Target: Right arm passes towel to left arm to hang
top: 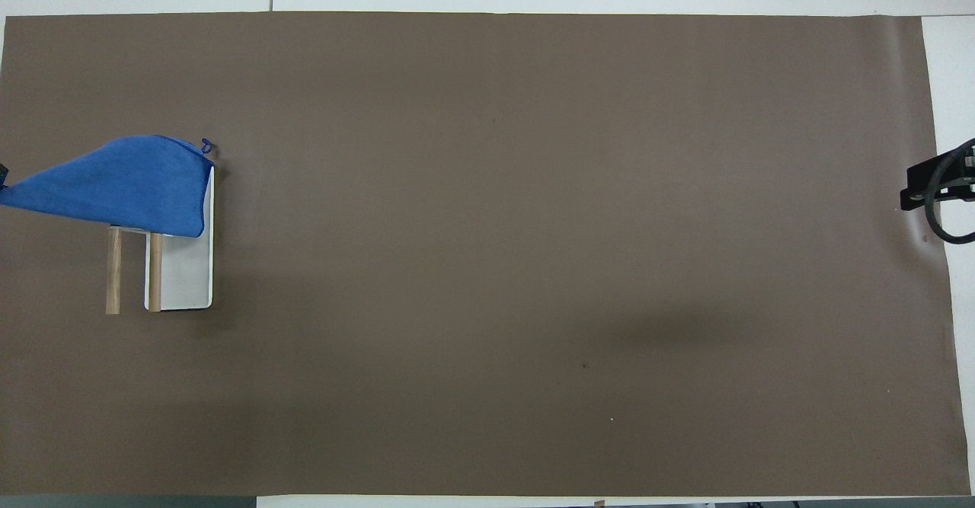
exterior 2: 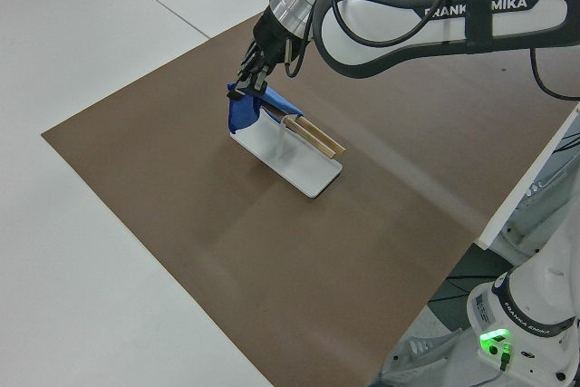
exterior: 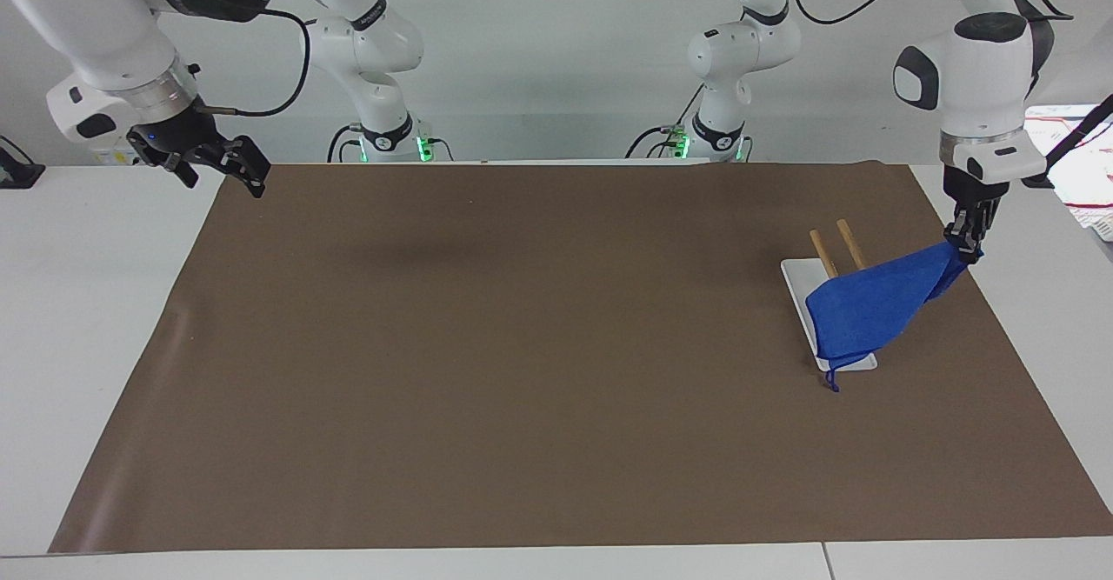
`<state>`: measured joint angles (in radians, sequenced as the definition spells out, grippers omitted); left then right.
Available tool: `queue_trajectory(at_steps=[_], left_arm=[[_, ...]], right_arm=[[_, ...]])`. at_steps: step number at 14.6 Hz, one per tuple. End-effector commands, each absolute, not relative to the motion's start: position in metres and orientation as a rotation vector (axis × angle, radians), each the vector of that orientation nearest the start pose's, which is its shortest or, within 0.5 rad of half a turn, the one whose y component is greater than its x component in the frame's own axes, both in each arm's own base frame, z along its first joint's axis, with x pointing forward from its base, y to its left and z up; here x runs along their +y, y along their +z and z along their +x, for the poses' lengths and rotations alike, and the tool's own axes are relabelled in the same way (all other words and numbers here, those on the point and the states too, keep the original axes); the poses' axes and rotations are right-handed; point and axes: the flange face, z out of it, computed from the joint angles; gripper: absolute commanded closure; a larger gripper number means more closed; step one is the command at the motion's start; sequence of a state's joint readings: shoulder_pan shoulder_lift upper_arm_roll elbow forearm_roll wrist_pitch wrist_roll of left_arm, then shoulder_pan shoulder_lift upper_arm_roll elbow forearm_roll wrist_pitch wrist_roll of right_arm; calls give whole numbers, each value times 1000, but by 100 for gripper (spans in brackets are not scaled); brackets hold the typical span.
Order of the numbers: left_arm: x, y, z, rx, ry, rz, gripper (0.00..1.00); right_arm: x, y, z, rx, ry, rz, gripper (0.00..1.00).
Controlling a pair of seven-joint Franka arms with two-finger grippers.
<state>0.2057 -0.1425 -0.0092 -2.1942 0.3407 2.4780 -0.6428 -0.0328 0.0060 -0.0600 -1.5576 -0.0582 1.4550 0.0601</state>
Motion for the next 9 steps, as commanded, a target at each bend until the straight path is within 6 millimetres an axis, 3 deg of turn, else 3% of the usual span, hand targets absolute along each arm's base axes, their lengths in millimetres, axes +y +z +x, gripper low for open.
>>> queue_trajectory(at_steps=[1,5,6,7,8,9], left_arm=[[104,469,521,-836,-680,-2768,100],[103,451,518,-832,-632,-2778,100],[104,447,518,-834,-621,-2779,72],[106,448,518,-827,-619,-2779,15],[106,448,518,-814,-613,-2780,0],[106,448,520,-805,-610,-2782,0]], right_arm=[[-53,619,530,182,105,-3176,0],[-62,616,532,174,110,-3169,0],[-60,616,529,169,125,-3168,0],[-59,616,527,171,129,-3168,0],[-63,616,526,176,132,-3167,0],[-63,617,527,171,123,-3167,0]])
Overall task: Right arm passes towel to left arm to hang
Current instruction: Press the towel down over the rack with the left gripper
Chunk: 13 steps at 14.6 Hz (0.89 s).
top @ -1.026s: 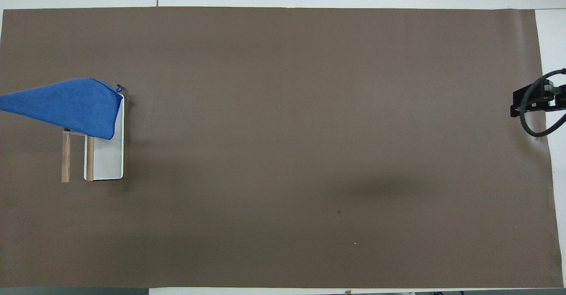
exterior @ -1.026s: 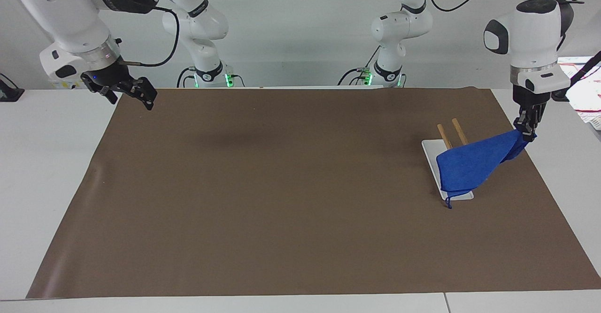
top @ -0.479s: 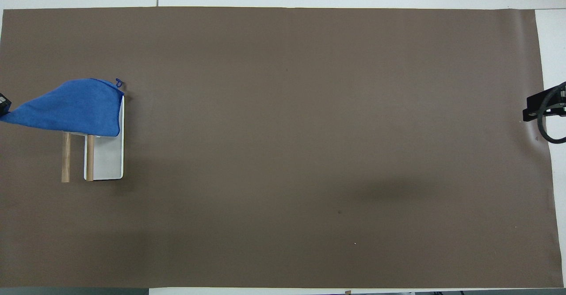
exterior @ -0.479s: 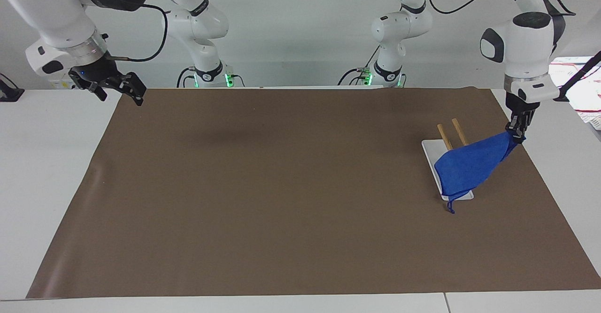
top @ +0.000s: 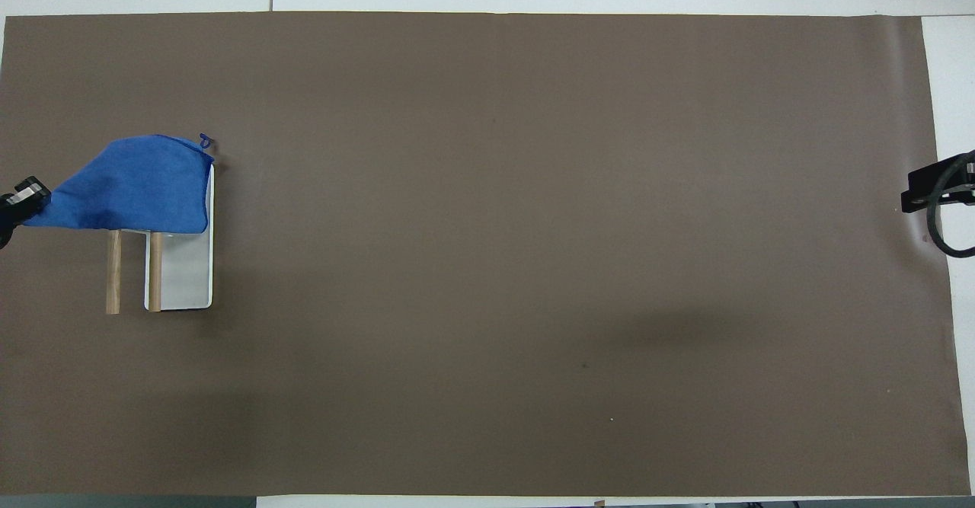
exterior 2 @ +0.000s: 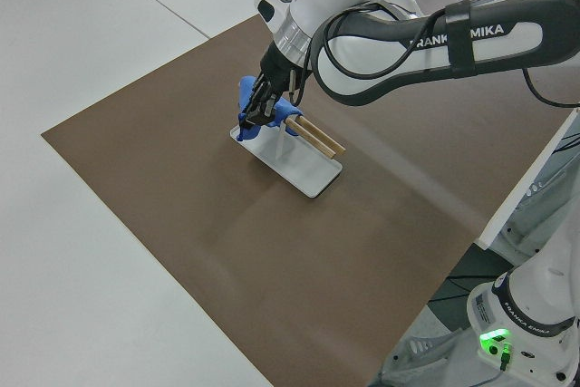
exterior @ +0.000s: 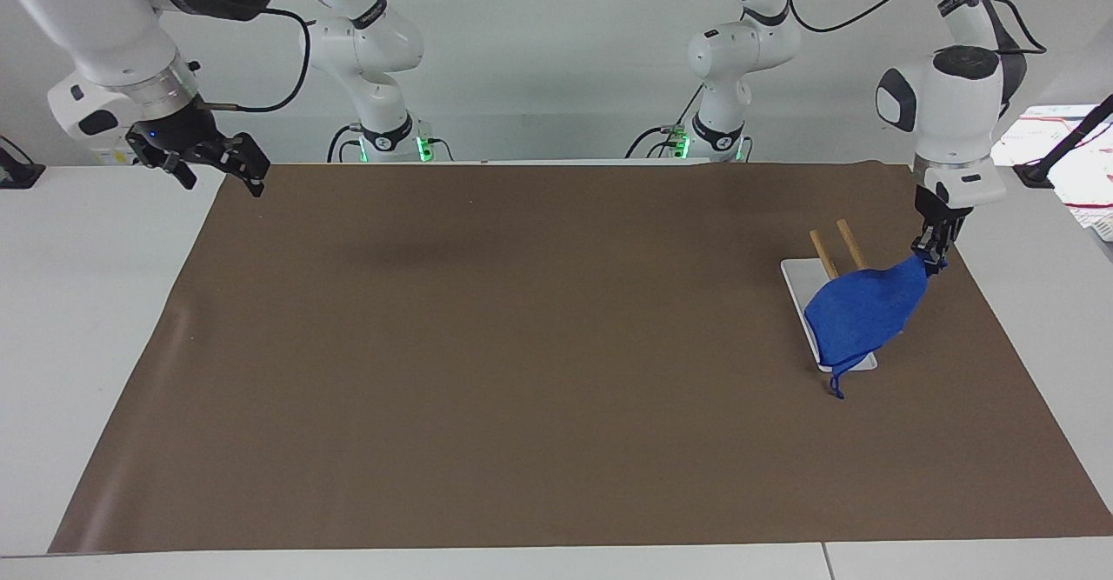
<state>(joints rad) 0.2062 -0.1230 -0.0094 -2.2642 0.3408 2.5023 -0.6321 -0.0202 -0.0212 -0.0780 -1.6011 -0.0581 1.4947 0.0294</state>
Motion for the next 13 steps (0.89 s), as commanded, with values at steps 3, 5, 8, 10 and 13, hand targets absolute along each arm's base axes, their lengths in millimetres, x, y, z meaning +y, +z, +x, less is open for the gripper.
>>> queue_trajectory(at_steps=[3,5,8,10,13], left_arm=[[105,457,530,-797,-637,-2780,0],[103,472,544,-772,-614,-2776,0],[92,497,567,-681,-537,-2817,0],[76,511,575,-614,-508,-2930,0],[32,517,576,-379,-388,-3034,0]], right_arm=[[-61,618,531,173,91,-3170,0],[-62,618,532,173,76,-3168,0],[-59,619,532,163,73,-3167,0],[-62,618,532,156,76,-3167,0],[-62,618,532,139,74,-3168,0]])
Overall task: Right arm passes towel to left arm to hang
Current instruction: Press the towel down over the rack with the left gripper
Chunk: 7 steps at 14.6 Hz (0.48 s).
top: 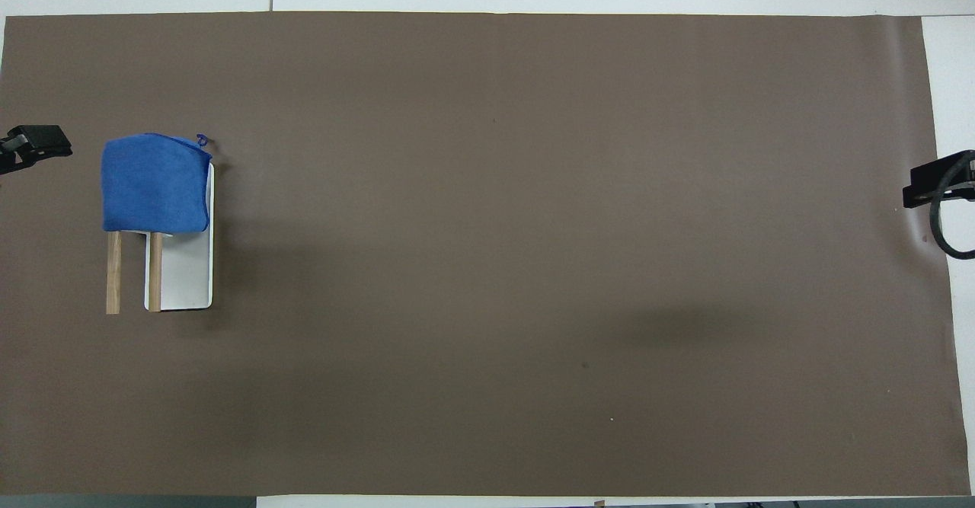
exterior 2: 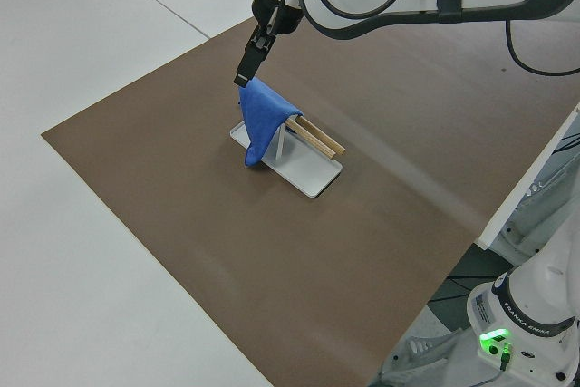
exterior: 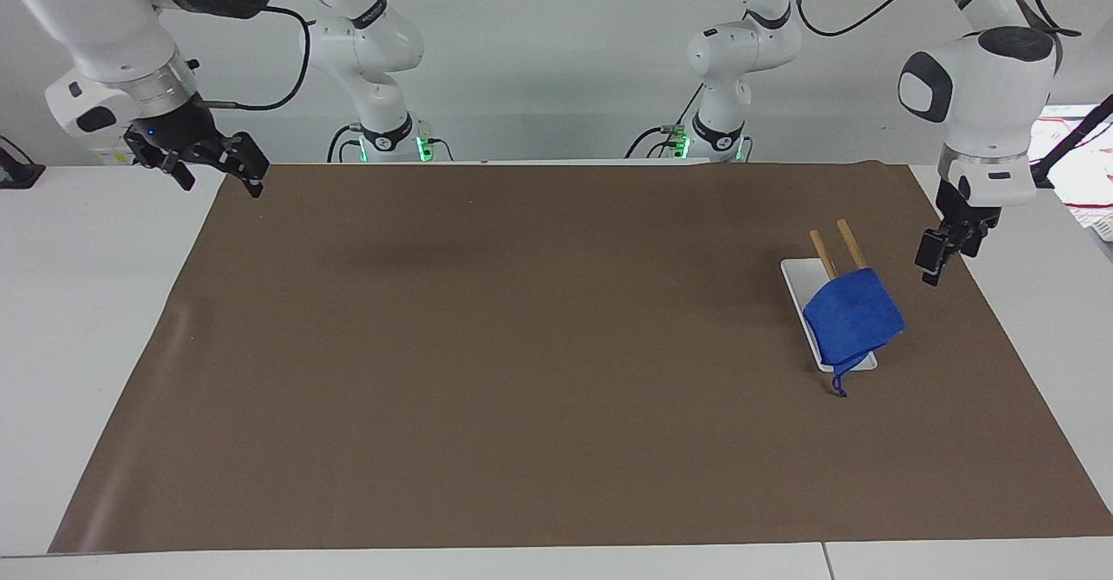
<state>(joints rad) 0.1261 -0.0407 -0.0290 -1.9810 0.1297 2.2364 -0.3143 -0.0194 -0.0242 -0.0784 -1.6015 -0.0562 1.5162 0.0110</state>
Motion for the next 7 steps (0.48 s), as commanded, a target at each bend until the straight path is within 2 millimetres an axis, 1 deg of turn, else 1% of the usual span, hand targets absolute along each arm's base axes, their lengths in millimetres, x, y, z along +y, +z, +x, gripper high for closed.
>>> queue_trajectory(at_steps=[1,2,3,4,5,6,7], left_arm=[[15,515,573,-320,-351,-3046,0],[1,514,571,-281,-310,-3055,0],[-16,518,569,-255,-293,-3077,0],[-29,528,570,-254,-275,-3116,0],[-38,539,570,-246,-249,-3136,0],[-44,554,571,-227,-217,-3142,0],[-45,562,573,-212,-187,-3149,0]], right_arm=[[-62,617,532,139,79,-3167,0],[-62,617,532,141,81,-3167,0],[-64,618,531,148,84,-3166,0],[-64,618,531,151,84,-3166,0],[-64,618,531,151,86,-3166,0],[-63,618,531,151,88,-3166,0],[-62,618,531,146,88,-3166,0]])
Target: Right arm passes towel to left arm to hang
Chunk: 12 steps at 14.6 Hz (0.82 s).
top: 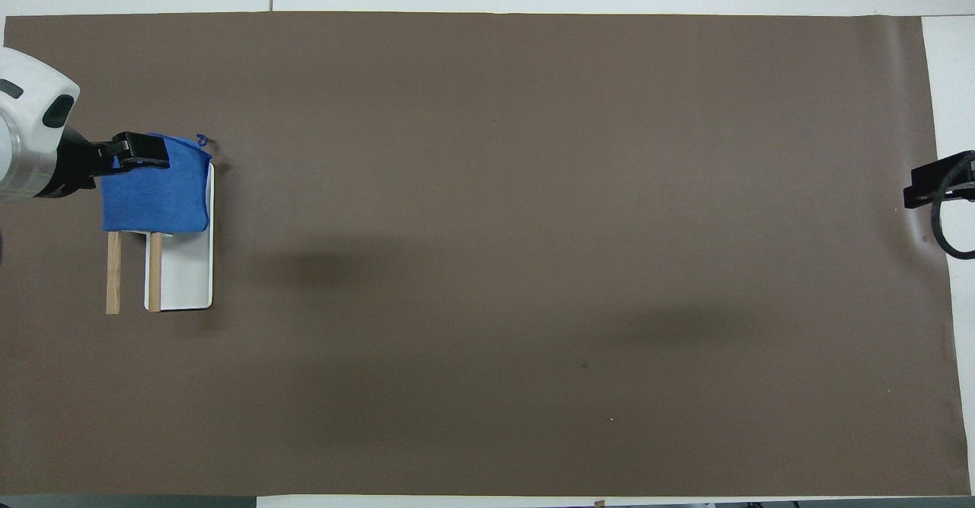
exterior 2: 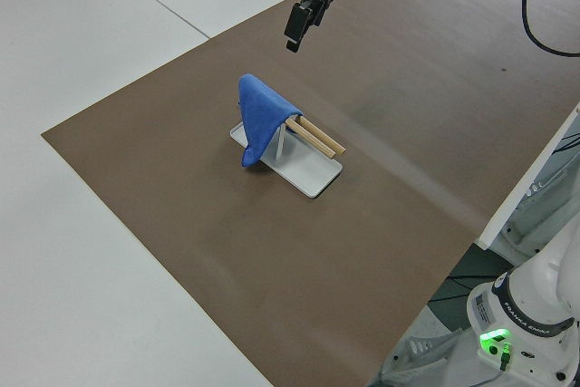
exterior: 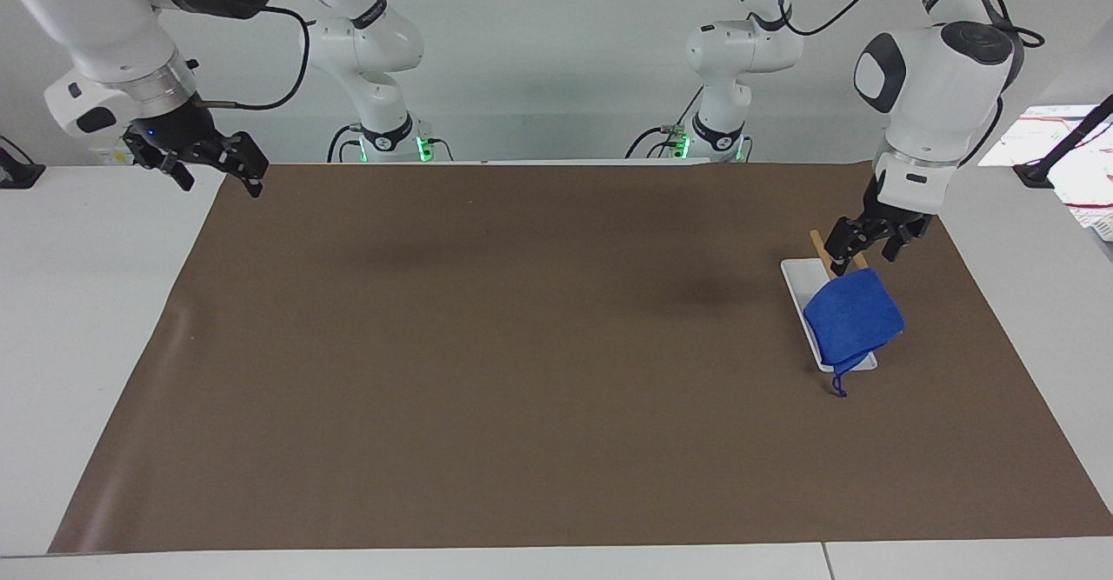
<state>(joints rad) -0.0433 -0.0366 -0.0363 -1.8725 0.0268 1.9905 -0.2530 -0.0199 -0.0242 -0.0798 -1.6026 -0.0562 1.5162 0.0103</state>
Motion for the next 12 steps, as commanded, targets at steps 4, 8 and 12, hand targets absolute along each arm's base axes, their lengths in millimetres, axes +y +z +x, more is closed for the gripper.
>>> queue_trajectory(at_steps=[4,8,12], left_arm=[[-48,593,582,-161,-64,-3173,0],[-43,602,575,-70,16,-3169,0],[-31,602,553,30,96,-3165,0]], right_arm=[[-62,618,531,146,91,-3166,0],[-62,618,531,146,91,-3166,0],[-59,618,531,134,86,-3166,0]])
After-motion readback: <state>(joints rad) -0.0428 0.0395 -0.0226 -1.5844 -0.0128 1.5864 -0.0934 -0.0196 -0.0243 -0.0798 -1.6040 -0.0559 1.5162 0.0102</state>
